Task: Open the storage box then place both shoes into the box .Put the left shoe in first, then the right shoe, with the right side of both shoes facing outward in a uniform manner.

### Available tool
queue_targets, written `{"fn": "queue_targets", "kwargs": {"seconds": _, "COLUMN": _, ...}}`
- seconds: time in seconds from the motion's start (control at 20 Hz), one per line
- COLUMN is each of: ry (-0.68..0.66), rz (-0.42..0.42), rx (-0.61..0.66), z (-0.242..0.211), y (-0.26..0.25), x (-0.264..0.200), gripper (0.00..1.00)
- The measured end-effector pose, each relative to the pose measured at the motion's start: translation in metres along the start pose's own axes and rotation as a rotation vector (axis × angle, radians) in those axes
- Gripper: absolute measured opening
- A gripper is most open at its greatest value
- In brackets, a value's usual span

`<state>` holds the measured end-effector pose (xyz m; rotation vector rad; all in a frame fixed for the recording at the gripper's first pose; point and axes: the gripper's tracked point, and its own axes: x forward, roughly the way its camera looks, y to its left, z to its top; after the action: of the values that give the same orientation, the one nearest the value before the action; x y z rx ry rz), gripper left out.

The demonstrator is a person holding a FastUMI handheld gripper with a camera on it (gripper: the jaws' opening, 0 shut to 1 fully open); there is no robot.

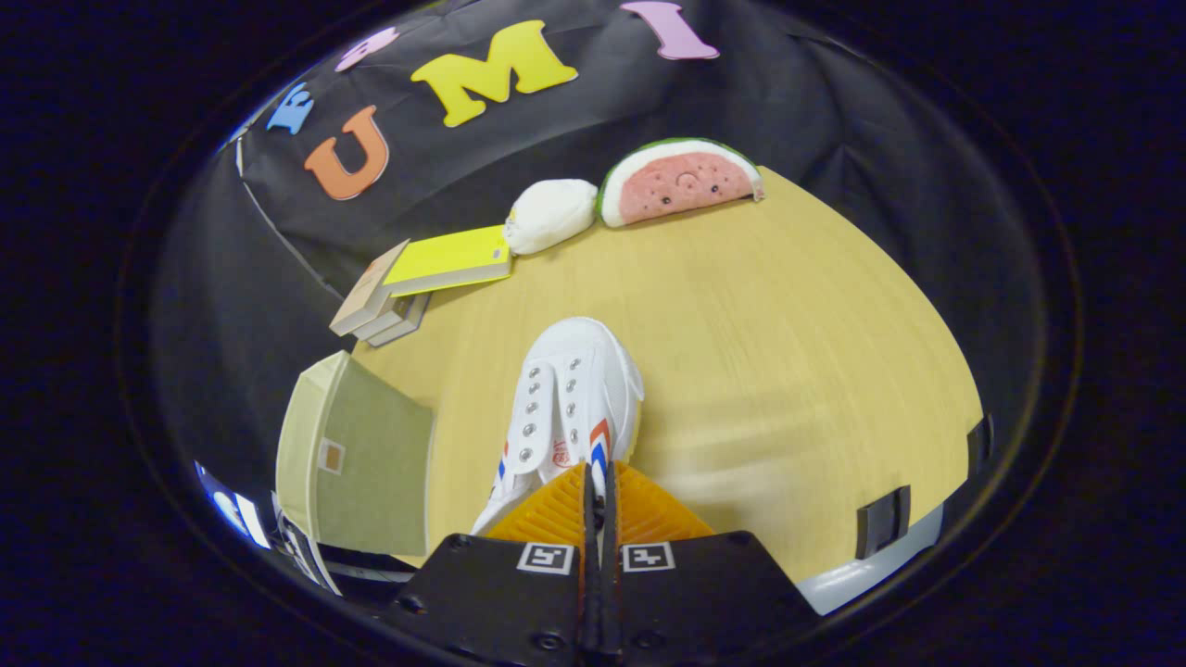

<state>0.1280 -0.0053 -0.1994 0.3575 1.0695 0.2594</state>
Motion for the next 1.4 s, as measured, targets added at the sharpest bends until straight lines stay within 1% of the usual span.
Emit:
{"fn": "queue_targets", "kwargs": {"seconds": 0.1, "ry": -0.013, "rz": 0.036, "rx": -0.002, "z": 0.002, "y": 0.003, "x": 0.000, "gripper": 0.05}}
{"fn": "queue_targets", "kwargs": {"seconds": 0.2, "ry": -0.030, "rz": 0.057, "rx": -0.030, "z": 0.001, "y": 0.000, "x": 0.001, "gripper": 0.05}}
{"fn": "queue_targets", "kwargs": {"seconds": 0.35, "ry": -0.071, "rz": 0.074, "rx": -0.042, "z": 0.005, "y": -0.005, "x": -0.010, "gripper": 0.05}}
{"fn": "queue_targets", "kwargs": {"seconds": 0.5, "ry": -0.102, "rz": 0.081, "rx": -0.049, "z": -0.003, "y": -0.005, "x": -0.005, "gripper": 0.06}}
{"fn": "queue_targets", "kwargs": {"seconds": 0.85, "ry": -0.128, "rz": 0.105, "rx": -0.041, "z": 0.001, "y": -0.007, "x": -0.005, "gripper": 0.05}}
{"fn": "queue_targets", "kwargs": {"seconds": 1.0, "ry": -0.154, "rz": 0.077, "rx": -0.049, "z": 0.004, "y": -0.010, "x": -0.011, "gripper": 0.05}}
{"fn": "queue_targets", "kwargs": {"seconds": 1.15, "ry": -0.168, "rz": 0.044, "rx": -0.028, "z": -0.003, "y": -0.004, "x": -0.003, "gripper": 0.05}}
{"fn": "queue_targets", "kwargs": {"seconds": 1.4, "ry": -0.160, "rz": 0.000, "rx": 0.004, "z": -0.012, "y": -0.008, "x": 0.012, "gripper": 0.05}}
